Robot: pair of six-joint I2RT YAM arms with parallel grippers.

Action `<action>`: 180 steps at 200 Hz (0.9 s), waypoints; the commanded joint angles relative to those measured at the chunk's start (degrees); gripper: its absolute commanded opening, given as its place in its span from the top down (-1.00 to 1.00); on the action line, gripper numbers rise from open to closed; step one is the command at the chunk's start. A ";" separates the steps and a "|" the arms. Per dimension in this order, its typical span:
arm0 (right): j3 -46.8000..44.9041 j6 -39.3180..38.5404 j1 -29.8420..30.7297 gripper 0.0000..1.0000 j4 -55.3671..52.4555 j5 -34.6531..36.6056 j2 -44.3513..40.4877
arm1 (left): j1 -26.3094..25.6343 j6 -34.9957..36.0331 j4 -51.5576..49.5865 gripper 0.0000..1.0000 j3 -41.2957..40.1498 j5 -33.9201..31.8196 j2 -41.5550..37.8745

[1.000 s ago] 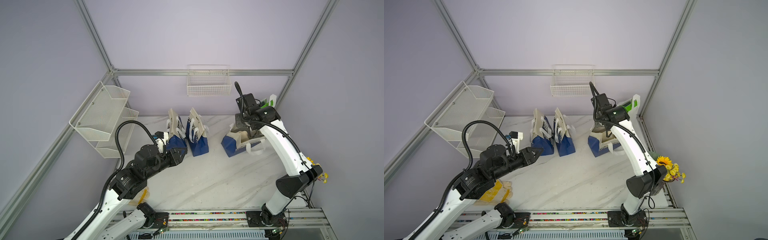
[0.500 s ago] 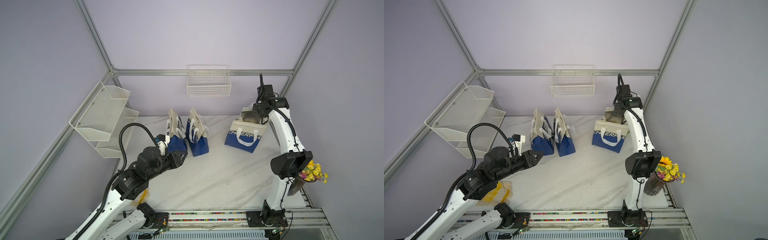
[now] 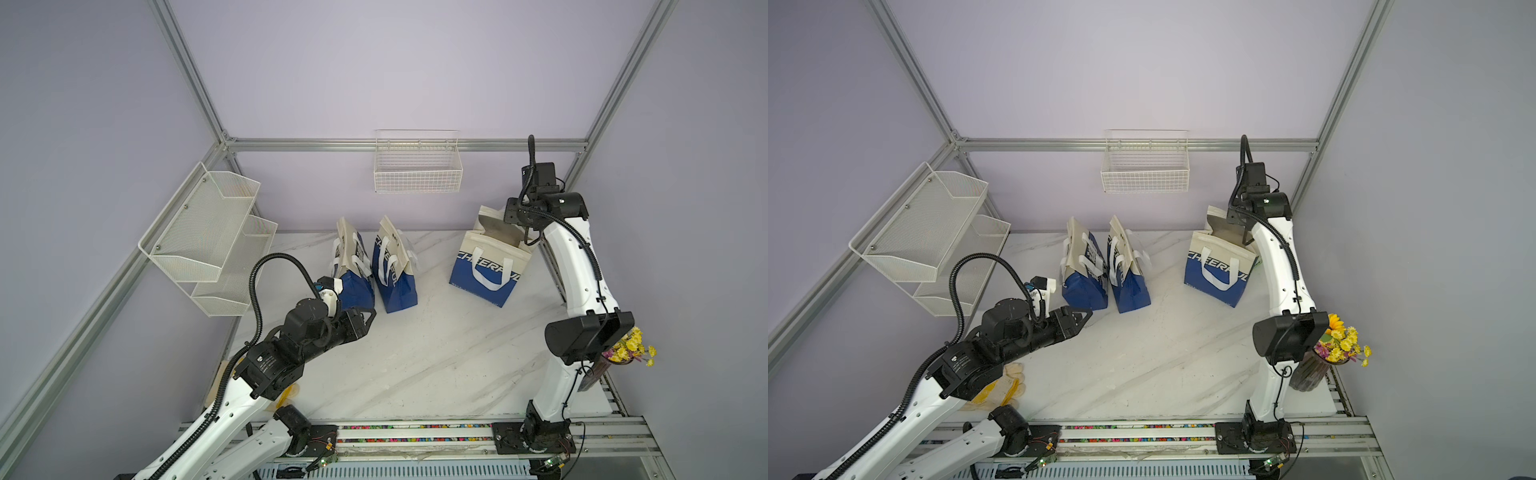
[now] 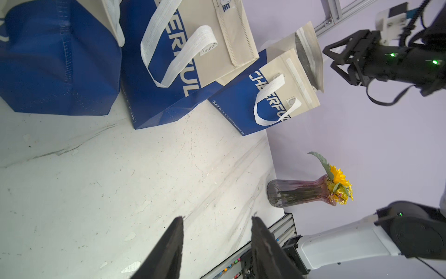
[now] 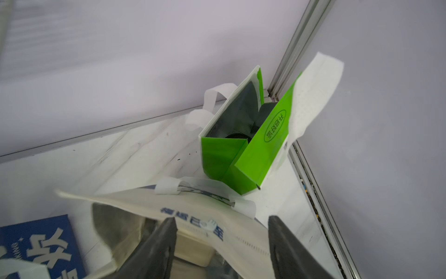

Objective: Open the takeout bag
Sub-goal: Place the takeout bag at the center of the board, then move the takeout bag to the center of the board.

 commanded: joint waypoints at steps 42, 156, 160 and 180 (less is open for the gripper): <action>-19.45 3.39 29.96 -0.43 17.88 -2.08 -16.98 | 0.61 -0.72 0.74 -0.17 -1.48 -4.59 -4.17; -17.76 11.04 33.71 -0.07 26.13 -3.82 3.24 | 0.61 -4.52 1.45 -0.39 -6.51 -7.53 -9.64; -17.38 11.07 33.47 -0.06 26.21 -3.60 3.68 | 0.61 -4.67 1.50 -0.40 -6.67 -7.49 -9.85; -15.48 11.28 31.96 0.03 26.45 -3.61 5.45 | 0.61 -5.00 1.89 -0.40 -6.91 -6.97 -10.04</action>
